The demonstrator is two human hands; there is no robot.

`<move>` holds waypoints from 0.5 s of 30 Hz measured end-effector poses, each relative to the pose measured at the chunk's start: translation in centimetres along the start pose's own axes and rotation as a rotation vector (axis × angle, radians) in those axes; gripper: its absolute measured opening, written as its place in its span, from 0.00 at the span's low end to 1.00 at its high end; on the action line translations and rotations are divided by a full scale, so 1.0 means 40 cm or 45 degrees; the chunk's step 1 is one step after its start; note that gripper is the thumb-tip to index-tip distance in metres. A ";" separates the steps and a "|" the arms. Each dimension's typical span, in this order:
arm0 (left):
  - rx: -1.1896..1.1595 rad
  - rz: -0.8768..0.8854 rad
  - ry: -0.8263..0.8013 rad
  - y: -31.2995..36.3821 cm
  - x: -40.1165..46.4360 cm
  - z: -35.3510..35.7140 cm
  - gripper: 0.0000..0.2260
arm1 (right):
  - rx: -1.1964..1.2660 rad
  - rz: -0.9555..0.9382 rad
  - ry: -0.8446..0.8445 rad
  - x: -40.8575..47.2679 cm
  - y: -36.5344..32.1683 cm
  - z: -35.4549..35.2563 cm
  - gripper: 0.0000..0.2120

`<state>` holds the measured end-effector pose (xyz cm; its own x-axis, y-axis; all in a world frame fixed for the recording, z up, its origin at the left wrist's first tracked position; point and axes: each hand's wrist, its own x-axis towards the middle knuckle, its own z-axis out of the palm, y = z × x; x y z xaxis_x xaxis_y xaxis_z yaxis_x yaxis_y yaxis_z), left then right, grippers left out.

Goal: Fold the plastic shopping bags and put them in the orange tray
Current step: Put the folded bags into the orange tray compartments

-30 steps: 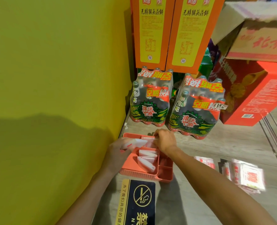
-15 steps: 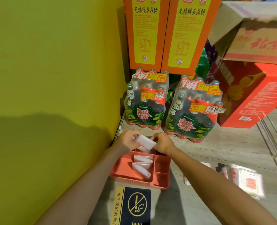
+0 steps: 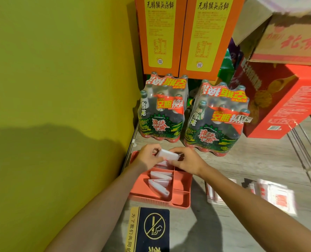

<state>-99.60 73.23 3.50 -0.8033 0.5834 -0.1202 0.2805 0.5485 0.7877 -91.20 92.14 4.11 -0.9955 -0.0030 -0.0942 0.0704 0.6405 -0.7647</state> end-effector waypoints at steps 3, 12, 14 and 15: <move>0.062 0.078 0.072 -0.007 0.001 -0.001 0.15 | -0.231 -0.111 0.111 -0.005 -0.005 -0.002 0.10; 0.034 0.257 -0.031 -0.042 -0.017 -0.049 0.09 | -0.573 -0.150 0.049 0.012 -0.039 -0.032 0.04; 0.124 0.261 -0.005 -0.048 -0.018 -0.050 0.12 | -0.604 -0.143 0.010 0.016 -0.048 -0.028 0.05; 0.157 0.255 0.000 -0.053 -0.020 -0.052 0.14 | -0.627 -0.145 -0.003 0.017 -0.055 -0.023 0.07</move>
<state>-100.66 70.36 3.21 -0.7247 0.6883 0.0311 0.4966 0.4905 0.7161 -92.07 91.45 6.33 -0.9950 -0.0954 -0.0291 -0.0774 0.9222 -0.3790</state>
